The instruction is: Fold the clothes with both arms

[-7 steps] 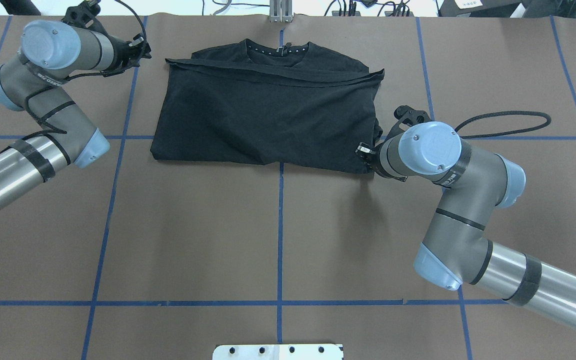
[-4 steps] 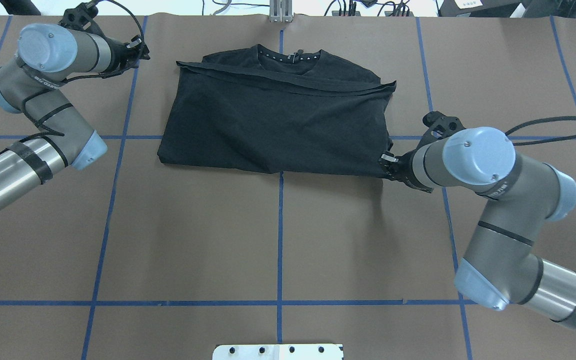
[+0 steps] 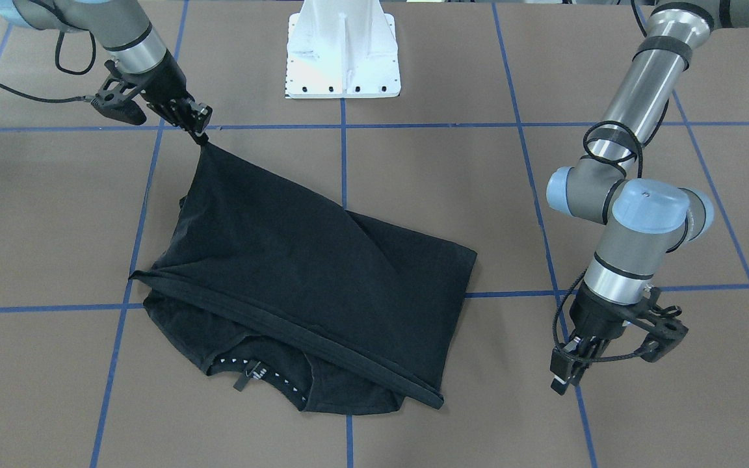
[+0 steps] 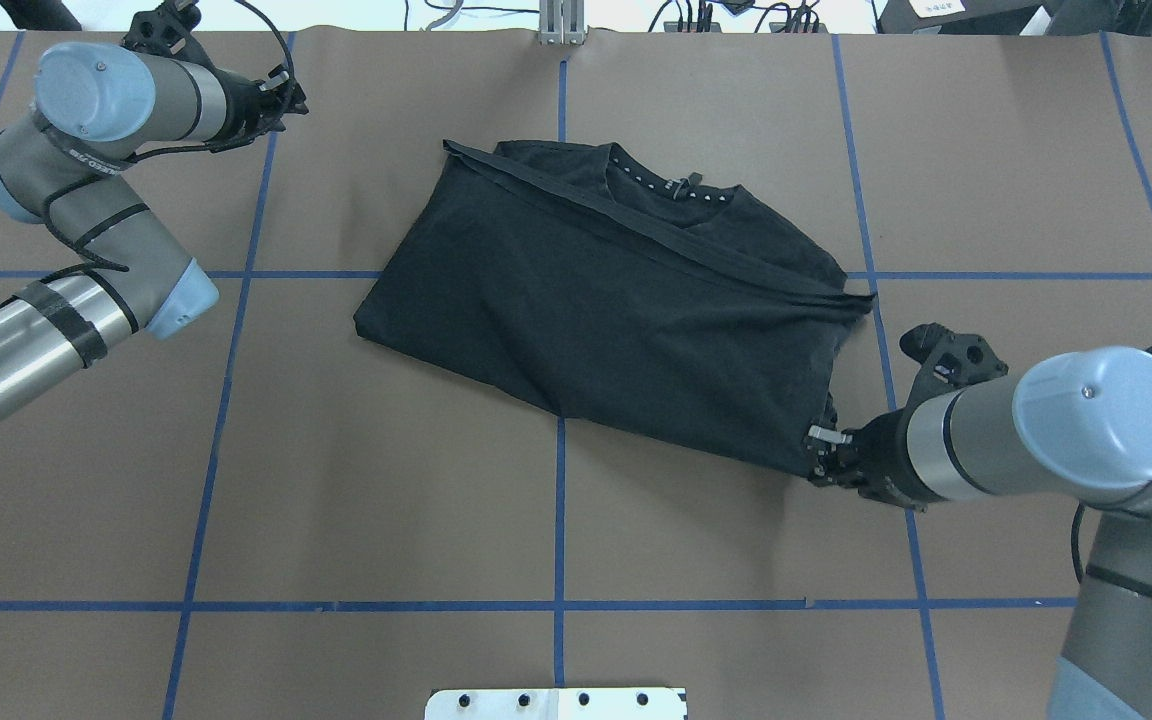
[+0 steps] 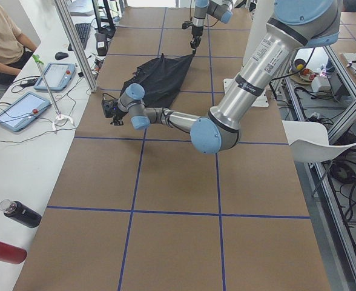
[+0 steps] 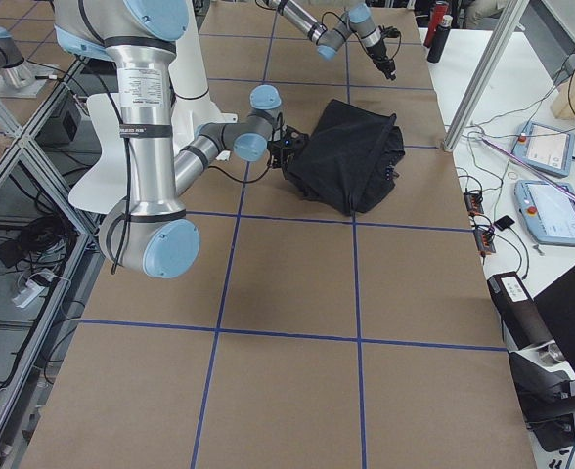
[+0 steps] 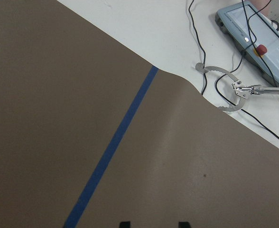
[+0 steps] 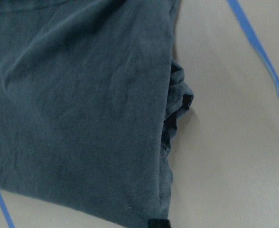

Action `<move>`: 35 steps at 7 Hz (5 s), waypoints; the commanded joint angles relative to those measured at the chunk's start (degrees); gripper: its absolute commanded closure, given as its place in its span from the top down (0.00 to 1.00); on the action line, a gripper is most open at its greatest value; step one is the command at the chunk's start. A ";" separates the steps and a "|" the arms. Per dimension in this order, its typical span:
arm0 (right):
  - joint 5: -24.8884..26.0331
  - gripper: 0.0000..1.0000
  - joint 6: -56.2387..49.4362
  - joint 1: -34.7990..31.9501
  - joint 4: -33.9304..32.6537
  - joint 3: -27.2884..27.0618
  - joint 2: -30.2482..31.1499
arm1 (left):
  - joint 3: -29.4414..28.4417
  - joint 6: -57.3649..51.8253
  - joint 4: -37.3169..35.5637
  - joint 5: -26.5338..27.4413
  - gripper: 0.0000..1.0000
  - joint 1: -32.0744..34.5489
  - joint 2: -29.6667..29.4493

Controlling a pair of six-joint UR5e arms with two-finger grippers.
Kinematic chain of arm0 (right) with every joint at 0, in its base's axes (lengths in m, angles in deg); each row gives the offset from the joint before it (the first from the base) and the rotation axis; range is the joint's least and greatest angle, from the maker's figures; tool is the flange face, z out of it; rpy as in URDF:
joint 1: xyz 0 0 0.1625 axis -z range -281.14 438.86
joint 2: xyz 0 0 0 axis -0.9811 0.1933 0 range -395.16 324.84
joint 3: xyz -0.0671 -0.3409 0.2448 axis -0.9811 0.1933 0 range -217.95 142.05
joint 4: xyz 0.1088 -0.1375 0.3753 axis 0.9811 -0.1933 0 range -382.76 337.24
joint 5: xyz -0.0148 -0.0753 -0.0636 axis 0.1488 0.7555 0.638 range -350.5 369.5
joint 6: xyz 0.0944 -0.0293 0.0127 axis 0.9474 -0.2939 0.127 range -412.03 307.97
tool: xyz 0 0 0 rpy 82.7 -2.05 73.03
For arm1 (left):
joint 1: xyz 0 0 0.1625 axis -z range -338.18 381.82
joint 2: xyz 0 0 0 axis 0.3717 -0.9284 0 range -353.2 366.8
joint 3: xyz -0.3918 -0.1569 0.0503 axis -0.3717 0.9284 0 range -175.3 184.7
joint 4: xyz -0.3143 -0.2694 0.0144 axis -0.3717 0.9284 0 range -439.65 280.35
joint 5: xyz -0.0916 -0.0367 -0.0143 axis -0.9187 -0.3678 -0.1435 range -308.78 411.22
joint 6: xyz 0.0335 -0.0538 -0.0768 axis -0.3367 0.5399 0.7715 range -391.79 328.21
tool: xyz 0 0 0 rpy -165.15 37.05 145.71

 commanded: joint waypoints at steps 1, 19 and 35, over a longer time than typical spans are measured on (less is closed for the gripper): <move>-3.84 0.00 2.64 12.91 -0.02 -4.64 2.70 | 3.06 0.56 -0.04 -0.31 0.45 -0.57 0.96; -4.13 1.00 2.57 -5.40 -0.10 6.68 -11.96 | 34.01 20.69 -23.68 3.46 0.25 -26.32 14.24; 8.53 1.00 2.57 -6.12 -2.98 10.11 -17.41 | -7.20 -7.43 5.42 3.91 0.87 -5.49 -12.55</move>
